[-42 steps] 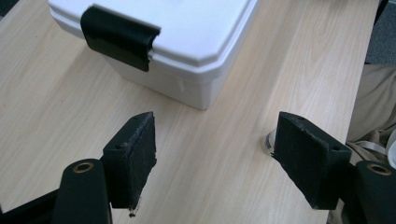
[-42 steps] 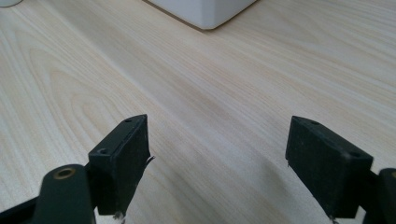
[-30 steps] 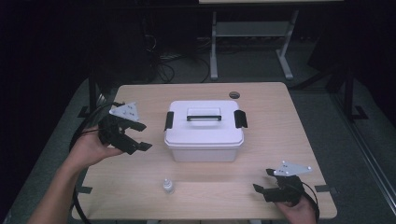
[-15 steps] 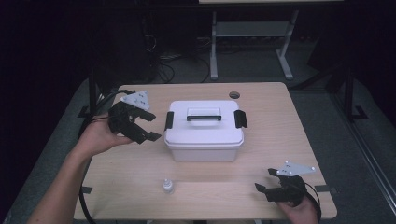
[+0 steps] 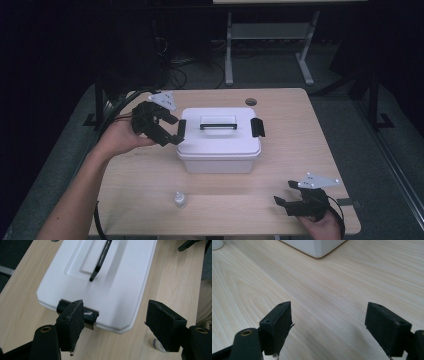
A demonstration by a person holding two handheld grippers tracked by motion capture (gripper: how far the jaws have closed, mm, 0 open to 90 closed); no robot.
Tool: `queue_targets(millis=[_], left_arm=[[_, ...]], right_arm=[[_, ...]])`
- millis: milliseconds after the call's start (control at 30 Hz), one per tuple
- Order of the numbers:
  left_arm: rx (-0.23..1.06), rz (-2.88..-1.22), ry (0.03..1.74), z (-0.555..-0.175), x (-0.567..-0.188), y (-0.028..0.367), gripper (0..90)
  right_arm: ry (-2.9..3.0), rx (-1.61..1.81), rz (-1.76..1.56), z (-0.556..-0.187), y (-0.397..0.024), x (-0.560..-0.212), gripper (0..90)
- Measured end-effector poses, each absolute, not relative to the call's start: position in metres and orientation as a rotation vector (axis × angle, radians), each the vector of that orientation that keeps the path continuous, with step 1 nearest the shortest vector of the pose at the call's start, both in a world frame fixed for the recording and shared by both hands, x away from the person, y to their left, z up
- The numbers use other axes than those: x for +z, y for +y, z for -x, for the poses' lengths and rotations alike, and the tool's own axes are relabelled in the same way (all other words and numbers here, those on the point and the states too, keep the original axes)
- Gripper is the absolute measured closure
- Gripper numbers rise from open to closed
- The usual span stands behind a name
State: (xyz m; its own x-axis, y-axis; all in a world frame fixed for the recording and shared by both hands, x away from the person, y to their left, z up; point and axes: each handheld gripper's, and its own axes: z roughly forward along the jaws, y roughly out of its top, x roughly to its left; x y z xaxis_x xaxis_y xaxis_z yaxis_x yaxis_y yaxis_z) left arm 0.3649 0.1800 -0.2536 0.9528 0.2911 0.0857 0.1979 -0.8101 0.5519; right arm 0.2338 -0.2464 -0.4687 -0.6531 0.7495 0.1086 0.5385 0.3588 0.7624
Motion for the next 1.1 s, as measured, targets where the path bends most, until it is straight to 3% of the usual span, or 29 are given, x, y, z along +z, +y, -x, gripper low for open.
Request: queue_targets(millis=[567,1100], left_arm=[[0.204,-2.572,0.294,-0.388,-0.258,0.144,31.3],[0.193,-2.628,0.236,-0.404,-0.267,0.115,43.6]], right_arm=[[2.364,1.182,-1.159,-0.232,-0.248,-0.469,21.1],[2.378,1.178,-1.144,-0.234,-0.245,-0.470,21.1]])
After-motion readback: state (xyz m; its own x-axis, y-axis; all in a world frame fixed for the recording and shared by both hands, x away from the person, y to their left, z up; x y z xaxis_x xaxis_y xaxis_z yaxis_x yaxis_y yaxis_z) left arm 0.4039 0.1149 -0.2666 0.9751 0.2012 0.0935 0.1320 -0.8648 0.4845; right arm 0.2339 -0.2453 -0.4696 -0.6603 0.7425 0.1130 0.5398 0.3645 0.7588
